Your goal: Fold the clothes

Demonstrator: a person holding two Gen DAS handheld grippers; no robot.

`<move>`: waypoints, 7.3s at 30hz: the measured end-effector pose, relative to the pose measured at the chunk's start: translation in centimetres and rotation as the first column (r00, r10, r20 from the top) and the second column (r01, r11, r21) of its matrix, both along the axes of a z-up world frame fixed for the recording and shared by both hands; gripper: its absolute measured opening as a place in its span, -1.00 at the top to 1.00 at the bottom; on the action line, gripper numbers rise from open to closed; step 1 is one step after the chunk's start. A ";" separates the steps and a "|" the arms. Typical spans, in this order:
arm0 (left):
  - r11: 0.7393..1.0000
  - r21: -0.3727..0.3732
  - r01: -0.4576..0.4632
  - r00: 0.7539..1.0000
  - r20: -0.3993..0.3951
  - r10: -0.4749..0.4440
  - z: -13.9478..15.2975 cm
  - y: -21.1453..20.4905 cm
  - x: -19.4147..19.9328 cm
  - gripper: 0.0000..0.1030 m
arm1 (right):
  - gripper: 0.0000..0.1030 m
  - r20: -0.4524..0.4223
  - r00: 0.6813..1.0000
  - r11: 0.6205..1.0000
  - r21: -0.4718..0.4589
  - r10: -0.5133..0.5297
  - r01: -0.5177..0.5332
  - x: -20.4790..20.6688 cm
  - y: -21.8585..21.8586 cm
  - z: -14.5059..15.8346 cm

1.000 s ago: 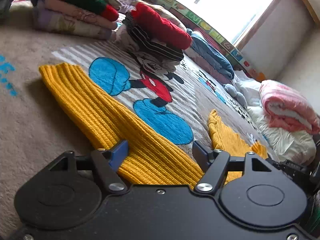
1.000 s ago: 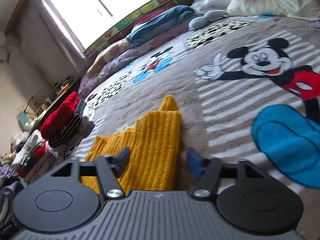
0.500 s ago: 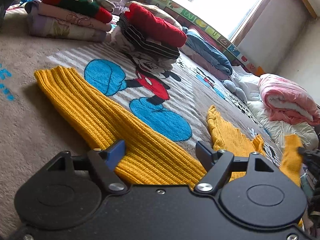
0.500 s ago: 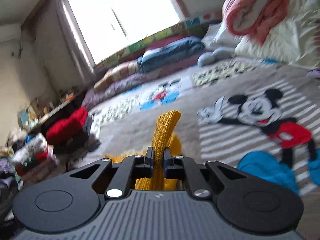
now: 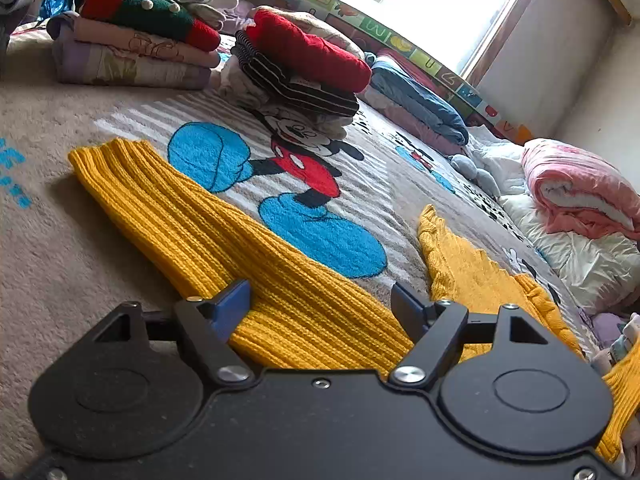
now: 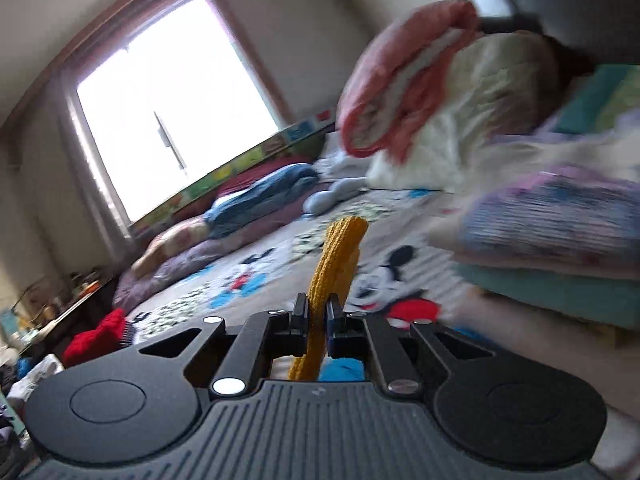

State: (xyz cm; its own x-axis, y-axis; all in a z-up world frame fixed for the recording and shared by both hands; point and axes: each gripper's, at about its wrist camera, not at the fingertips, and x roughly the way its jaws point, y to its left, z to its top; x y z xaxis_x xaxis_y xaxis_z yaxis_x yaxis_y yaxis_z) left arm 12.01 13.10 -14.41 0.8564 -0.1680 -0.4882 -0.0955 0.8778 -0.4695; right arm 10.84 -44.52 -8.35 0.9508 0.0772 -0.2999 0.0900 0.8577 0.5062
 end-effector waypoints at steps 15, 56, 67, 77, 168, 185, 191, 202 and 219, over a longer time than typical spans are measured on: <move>1.000 0.022 -0.006 1.000 -0.006 0.006 -0.1 -0.4 -0.2 -0.49 | 0.81 -0.127 0.973 0.979 0.040 -0.194 0.201 -5.2 -4.8 -6.4; 0.796 0.382 0.469 0.870 -0.047 -0.490 0.6 -13.1 -5.5 -0.29 | 0.81 -0.184 0.925 0.854 -0.358 0.332 -0.378 -8.9 13.2 -5.4; 0.829 0.267 0.491 0.869 -0.087 -0.487 2.1 -13.3 -0.1 -0.29 | 0.77 -0.254 0.843 0.786 -0.309 0.474 -0.535 0.5 15.3 -4.1; 0.825 0.225 0.519 0.854 -0.177 -0.489 1.8 -13.0 5.3 -0.29 | 0.91 -0.311 0.799 0.835 -0.030 0.515 -0.550 8.6 10.3 -6.8; 0.683 0.573 0.454 0.855 -0.065 -0.514 -1.3 -19.5 -9.8 -0.47 | 0.51 -0.254 0.839 0.748 -0.381 0.481 -0.544 -10.1 18.8 -6.3; 0.589 0.644 0.488 0.817 -0.100 -0.567 -0.2 -22.8 -12.9 -0.47 | 0.13 -0.155 0.957 0.962 0.161 0.245 -0.220 -12.3 7.3 -6.5; 0.532 0.676 0.510 0.782 -0.105 -0.615 0.1 -25.6 -13.1 -0.48 | -0.01 -0.151 0.985 0.934 0.357 0.089 -0.029 -12.8 2.9 -8.8; 0.346 0.752 0.560 0.683 -0.183 -0.707 0.8 -34.0 -11.3 -0.48 | -0.36 -0.053 0.998 0.861 0.505 -0.041 0.062 -12.8 -1.4 -10.0; 0.188 0.738 0.649 0.577 -0.316 -0.753 0.4 -46.4 -5.8 -0.27 | -0.58 -0.006 0.979 0.767 0.621 -0.205 0.164 -14.2 -6.9 -12.2</move>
